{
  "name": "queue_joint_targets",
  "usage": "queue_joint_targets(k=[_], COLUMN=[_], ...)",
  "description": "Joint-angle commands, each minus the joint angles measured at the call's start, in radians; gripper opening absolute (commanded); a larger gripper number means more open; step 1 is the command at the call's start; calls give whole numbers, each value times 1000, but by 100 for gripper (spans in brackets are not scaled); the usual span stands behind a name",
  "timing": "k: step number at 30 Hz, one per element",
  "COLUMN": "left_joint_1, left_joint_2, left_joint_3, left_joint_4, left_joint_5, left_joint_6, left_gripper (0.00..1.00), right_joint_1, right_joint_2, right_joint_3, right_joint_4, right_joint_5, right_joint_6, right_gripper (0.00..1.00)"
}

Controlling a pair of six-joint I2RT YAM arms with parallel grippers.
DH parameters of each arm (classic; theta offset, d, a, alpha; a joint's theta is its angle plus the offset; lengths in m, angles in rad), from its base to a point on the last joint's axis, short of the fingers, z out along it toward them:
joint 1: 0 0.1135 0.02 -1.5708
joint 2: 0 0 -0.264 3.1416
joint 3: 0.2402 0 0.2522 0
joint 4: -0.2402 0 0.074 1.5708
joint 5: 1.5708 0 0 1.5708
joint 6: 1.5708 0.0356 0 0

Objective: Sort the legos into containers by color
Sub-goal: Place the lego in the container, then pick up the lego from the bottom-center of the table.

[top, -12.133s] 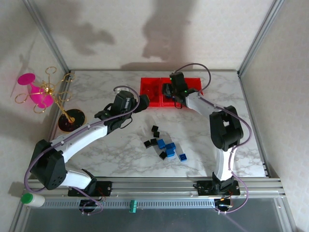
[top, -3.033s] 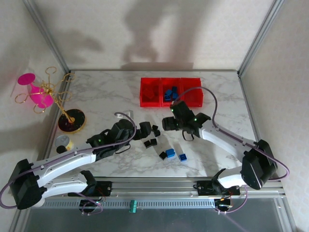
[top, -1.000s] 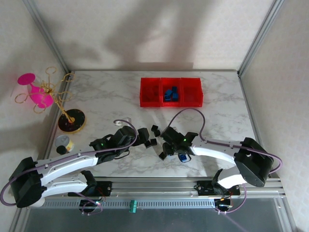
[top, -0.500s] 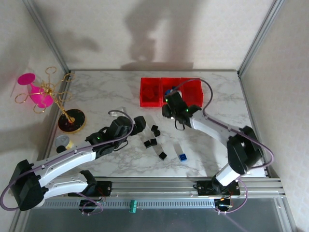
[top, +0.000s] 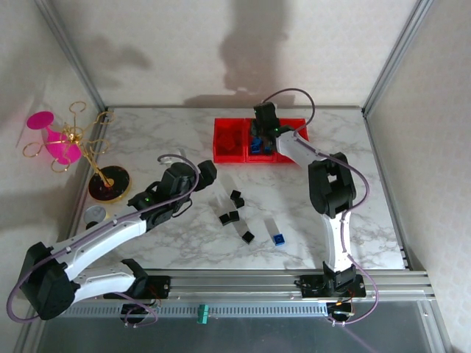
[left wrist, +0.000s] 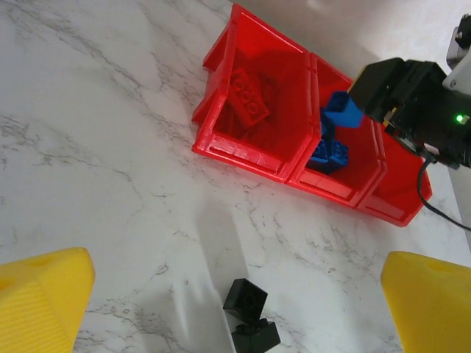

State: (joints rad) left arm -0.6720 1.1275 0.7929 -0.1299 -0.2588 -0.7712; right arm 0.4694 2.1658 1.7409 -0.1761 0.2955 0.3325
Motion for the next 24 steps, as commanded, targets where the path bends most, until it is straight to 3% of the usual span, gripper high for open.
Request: queue_joint_targets(k=[1,4,8,16,24], left_joint_1=[8,8,5,-37,-138], left_joint_2=[18,15,9,11,-1], left_joint_3=[47,52,45,26,-21], left_joint_4=[20,16,29,16,-2], left_joint_5=[10,16,47,87,117], left_joint_6=[29,34,47,47,30], left_gripper=[99,100,100,100,100], right_joint_1=[0,0,3,24,70], right_joint_2=[43,23,-77,-345,-628], right_joint_3=[95,108,7,-316,-633], right_joint_4=[-7,-19,9,-56,-185], right_joint_5=[0,-15,-59,-128,-227], right_joint_6=[-48,-49,-41,43,74], right_gripper=[56,64,66,70,73])
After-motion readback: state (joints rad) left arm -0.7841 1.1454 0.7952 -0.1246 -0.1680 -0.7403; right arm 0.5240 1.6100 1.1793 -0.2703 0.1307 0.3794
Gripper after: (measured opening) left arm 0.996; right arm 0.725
